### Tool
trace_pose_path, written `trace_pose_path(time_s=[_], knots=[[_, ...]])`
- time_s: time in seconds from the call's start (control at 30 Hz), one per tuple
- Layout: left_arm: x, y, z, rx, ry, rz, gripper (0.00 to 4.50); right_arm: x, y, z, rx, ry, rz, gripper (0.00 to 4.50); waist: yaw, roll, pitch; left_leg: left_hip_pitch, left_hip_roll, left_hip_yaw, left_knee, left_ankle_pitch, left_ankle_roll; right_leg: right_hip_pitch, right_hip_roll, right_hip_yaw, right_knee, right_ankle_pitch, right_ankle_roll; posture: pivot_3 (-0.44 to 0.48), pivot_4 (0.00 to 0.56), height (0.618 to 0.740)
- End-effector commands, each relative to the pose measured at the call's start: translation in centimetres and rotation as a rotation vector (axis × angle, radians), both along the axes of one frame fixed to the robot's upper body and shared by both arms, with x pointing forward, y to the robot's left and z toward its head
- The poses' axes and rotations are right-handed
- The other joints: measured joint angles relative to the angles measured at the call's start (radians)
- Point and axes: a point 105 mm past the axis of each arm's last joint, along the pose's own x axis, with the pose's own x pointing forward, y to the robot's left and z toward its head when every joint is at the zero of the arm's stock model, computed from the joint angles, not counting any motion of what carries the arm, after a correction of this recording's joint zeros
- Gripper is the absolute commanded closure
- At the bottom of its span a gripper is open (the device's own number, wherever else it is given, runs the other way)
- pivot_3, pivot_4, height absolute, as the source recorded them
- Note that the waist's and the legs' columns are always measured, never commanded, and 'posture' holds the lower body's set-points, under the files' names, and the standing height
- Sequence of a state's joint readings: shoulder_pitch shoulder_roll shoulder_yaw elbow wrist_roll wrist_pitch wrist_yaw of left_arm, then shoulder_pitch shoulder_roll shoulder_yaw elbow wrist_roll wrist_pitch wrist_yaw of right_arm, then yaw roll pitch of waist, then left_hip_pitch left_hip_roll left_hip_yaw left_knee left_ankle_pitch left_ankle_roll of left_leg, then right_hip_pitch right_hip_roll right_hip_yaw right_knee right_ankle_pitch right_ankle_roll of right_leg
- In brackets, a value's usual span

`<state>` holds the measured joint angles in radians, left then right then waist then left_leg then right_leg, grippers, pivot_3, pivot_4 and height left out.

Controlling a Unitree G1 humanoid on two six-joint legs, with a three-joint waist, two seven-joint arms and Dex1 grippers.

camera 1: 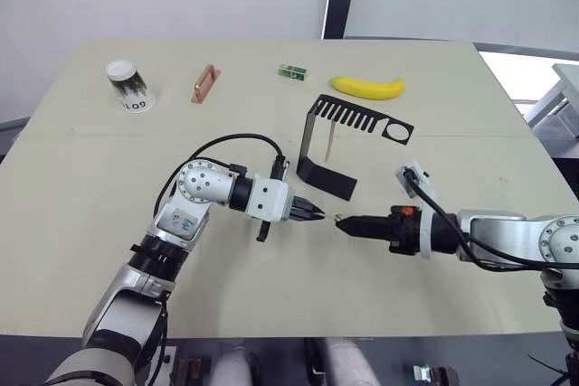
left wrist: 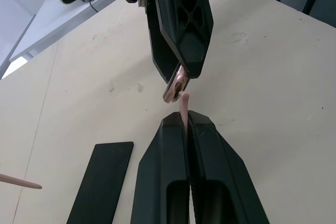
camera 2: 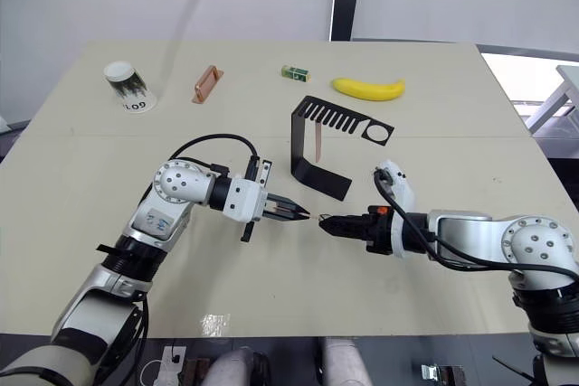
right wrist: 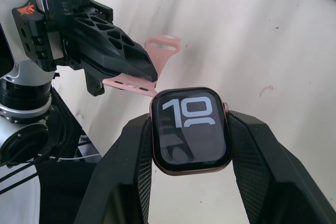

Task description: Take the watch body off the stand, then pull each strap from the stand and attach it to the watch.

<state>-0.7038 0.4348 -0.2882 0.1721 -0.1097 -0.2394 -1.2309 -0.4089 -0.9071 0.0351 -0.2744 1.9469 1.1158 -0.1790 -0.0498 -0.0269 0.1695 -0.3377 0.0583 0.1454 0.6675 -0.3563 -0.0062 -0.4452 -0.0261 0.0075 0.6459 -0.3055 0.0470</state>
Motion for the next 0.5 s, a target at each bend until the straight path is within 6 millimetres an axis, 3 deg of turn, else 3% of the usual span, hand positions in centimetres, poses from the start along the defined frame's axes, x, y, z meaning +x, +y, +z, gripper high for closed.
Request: trace_pose_path(time_s=[0.03, 0.5], knots=[[-0.20, -0.46, 0.78, -0.023, -0.030, -0.010, 4.50, -0.31, 0.27, 0.92, 0.024, -0.024, 0.024, 2.89, 0.000, 0.000, 0.000, 0.000, 0.000, 0.000, 0.000, 0.000, 0.000, 0.000, 0.000, 0.000, 0.000, 0.000, 0.000, 0.000, 0.150, 0.740], [-0.13, -0.59, 0.63, -0.026, -0.019, -0.004, 4.50, -0.31, 0.38, 0.98, 0.022, -0.026, 0.032, 2.89, 0.001, 0.000, 0.000, 0.000, 0.000, 0.000, 0.000, 0.000, 0.000, 0.000, 0.000, 0.000, 0.000, 0.000, 0.000, 0.000, 0.150, 0.740]])
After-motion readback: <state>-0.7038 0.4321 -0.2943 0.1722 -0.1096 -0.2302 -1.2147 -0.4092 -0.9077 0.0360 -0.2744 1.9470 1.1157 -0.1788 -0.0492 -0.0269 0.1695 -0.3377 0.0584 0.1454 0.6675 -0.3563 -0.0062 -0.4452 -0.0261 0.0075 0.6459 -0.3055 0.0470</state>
